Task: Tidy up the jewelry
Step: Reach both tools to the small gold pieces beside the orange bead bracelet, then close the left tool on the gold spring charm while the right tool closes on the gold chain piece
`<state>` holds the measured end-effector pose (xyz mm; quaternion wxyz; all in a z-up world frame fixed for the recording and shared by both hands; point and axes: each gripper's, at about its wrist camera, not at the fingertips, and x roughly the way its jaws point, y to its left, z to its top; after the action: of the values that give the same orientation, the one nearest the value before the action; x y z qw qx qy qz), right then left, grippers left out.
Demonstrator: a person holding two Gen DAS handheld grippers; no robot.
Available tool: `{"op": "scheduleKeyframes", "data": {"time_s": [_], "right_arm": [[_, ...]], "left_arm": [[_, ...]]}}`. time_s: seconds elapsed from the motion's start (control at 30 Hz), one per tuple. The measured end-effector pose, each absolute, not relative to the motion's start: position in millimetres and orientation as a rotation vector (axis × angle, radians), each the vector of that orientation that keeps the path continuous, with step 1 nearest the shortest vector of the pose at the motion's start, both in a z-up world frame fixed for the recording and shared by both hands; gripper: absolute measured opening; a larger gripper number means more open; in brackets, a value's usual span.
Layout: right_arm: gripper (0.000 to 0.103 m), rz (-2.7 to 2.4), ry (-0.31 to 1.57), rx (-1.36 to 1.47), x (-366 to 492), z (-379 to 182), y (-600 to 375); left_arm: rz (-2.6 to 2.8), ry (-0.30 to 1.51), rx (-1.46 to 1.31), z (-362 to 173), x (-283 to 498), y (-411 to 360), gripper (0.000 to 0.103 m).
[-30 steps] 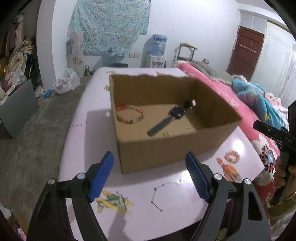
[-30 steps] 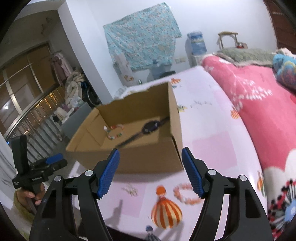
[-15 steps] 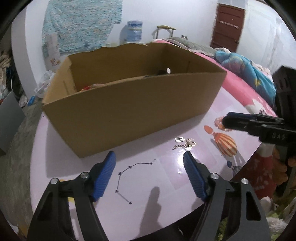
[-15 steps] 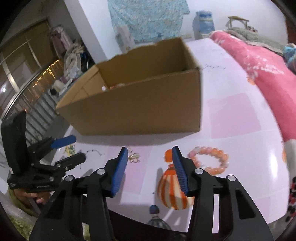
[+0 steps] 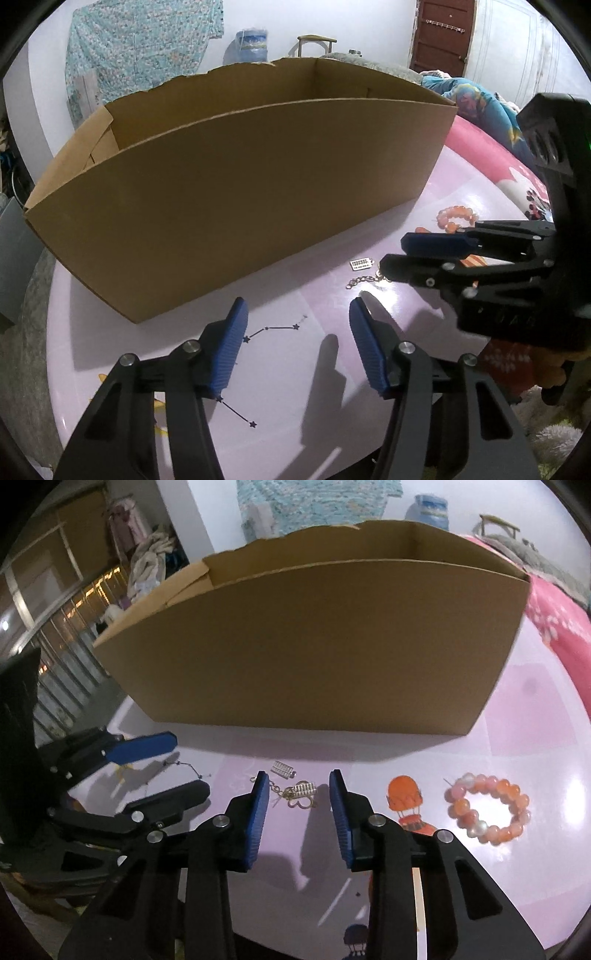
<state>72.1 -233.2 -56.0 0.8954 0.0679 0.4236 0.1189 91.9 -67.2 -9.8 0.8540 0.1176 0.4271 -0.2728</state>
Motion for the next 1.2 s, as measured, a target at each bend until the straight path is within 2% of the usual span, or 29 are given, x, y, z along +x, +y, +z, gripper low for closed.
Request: {"op": "scheduleKeyframes", "data": {"time_s": [0.2, 0.33, 1.03, 1.2], "right_arm": [[0.024, 0.227, 0.881, 0.076, 71.0, -57.5, -226.0], [0.016, 0.218, 0.881, 0.050, 71.4, -56.4, -226.0], [0.015, 0.217, 0.816, 0.147, 49.7, -30.8, -268.6], [0.015, 0.202, 0.818, 0.172, 42.4, -36.6, -273.7]], "left_arm": [[-0.573, 0.905, 0.244, -12.4, 93.6, -65.0, 0.055], [-0.572, 0.907, 0.244, -12.4, 94.4, -64.7, 0.055], [-0.609, 0.879, 0.250, -7.8, 94.5, -71.4, 0.055], [-0.651, 0.874, 0.255, -8.4, 97.2, -86.2, 0.044]]}}
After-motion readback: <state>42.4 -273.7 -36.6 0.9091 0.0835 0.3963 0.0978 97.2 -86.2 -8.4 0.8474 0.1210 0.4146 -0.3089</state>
